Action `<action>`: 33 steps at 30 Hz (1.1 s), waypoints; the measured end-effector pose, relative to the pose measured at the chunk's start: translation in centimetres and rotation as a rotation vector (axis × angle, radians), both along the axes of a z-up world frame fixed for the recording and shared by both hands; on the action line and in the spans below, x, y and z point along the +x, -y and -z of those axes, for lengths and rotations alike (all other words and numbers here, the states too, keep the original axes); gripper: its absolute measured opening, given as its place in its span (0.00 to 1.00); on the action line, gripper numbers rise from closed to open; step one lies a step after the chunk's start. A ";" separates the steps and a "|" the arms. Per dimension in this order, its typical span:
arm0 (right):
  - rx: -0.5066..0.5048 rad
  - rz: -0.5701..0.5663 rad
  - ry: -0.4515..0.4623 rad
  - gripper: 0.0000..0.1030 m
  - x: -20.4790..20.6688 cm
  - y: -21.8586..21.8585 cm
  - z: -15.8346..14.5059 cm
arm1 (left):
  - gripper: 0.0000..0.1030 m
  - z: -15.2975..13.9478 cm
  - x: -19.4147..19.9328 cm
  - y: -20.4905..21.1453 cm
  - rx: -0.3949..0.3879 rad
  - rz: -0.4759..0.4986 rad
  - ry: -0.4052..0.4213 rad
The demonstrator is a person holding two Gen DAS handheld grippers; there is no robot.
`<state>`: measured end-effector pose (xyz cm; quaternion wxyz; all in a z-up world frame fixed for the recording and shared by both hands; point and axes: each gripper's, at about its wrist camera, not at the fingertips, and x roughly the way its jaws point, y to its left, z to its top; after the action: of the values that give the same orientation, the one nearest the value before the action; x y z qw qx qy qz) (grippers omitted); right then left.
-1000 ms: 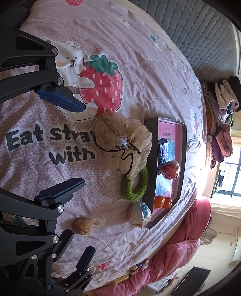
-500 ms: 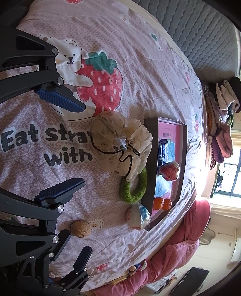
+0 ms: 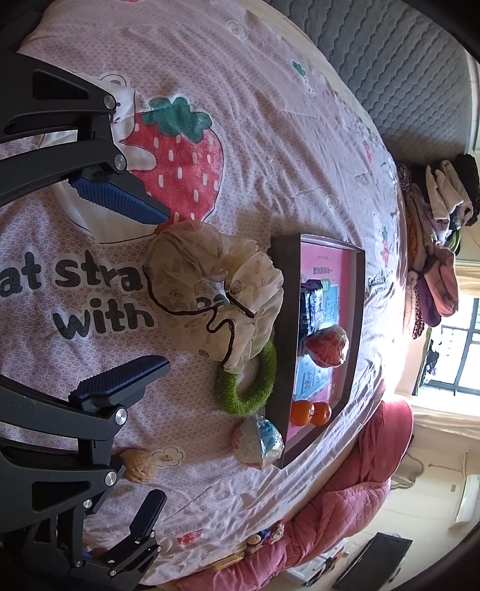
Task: Organize objects
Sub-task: 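Move the left tool to the mesh bag while the right tool approaches the walnut, then grasp the mesh drawstring bag with the left tool while the right tool grasps the walnut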
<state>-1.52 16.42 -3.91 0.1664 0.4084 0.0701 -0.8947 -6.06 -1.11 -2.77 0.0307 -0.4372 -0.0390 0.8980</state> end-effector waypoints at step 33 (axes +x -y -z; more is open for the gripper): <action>-0.010 -0.038 0.009 0.34 -0.8 1.0 1.5 | 0.43 1.7 -3.5 -0.8 0.023 0.052 -0.020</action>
<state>-2.28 15.46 -5.41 0.1856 0.4102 0.0723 -0.8900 -9.53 -0.30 -4.45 0.0594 -0.4288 -0.0378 0.9007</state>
